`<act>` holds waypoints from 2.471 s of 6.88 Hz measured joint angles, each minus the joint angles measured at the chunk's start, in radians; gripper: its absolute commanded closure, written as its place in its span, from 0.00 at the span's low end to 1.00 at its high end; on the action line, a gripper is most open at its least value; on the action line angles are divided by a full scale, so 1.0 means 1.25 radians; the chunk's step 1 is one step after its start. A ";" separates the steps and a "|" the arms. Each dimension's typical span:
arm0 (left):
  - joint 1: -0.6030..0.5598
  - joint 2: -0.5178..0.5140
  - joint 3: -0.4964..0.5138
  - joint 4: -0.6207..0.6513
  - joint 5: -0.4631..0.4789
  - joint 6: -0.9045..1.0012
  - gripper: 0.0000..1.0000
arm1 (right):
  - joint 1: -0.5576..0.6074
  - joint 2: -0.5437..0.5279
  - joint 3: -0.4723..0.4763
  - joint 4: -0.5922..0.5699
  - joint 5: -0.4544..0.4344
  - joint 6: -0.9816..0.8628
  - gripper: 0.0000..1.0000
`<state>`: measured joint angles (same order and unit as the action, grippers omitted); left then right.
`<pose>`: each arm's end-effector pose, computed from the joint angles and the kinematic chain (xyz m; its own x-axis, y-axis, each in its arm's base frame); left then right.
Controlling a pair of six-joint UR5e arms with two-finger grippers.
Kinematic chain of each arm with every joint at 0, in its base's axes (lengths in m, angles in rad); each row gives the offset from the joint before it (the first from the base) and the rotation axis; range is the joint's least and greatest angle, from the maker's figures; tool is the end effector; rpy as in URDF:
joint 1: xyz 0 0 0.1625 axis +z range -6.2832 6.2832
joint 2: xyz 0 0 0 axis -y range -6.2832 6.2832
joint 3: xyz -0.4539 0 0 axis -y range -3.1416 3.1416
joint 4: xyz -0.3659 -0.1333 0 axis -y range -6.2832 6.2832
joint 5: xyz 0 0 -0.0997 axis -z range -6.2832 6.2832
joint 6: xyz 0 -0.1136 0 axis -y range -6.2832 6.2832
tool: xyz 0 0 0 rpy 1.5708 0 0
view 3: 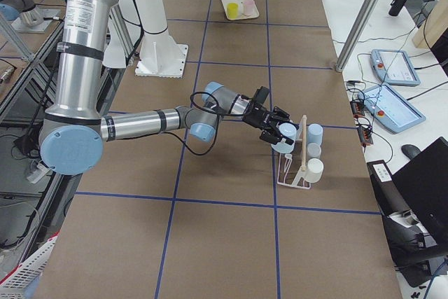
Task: Transfer IKEA cup to right arm and place on rack
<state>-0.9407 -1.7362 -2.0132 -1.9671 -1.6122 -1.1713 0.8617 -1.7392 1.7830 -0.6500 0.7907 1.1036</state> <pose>0.2051 -0.4995 0.3781 0.5974 -0.1596 -0.7859 0.6017 0.7371 0.3077 -0.1069 -0.4520 0.5580 0.7437 0.3752 0.5533 -0.6506 0.2163 0.7279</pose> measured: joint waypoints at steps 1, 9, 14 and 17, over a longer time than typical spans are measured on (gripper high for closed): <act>-0.018 0.004 0.000 0.018 -0.016 0.036 0.00 | -0.007 0.009 -0.022 0.001 -0.001 0.001 1.00; -0.028 0.014 0.000 0.027 -0.025 0.055 0.00 | -0.010 0.102 -0.124 0.012 0.001 -0.001 1.00; -0.027 0.013 0.003 0.027 -0.026 0.055 0.00 | -0.005 0.108 -0.178 0.070 0.003 -0.006 1.00; -0.027 0.013 0.003 0.027 -0.026 0.055 0.00 | -0.002 0.110 -0.182 0.071 0.008 -0.007 1.00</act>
<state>-0.9741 -1.7196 -2.0095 -1.9328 -1.6444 -1.1030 0.8588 -1.6022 1.5552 -0.5615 0.8001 1.0948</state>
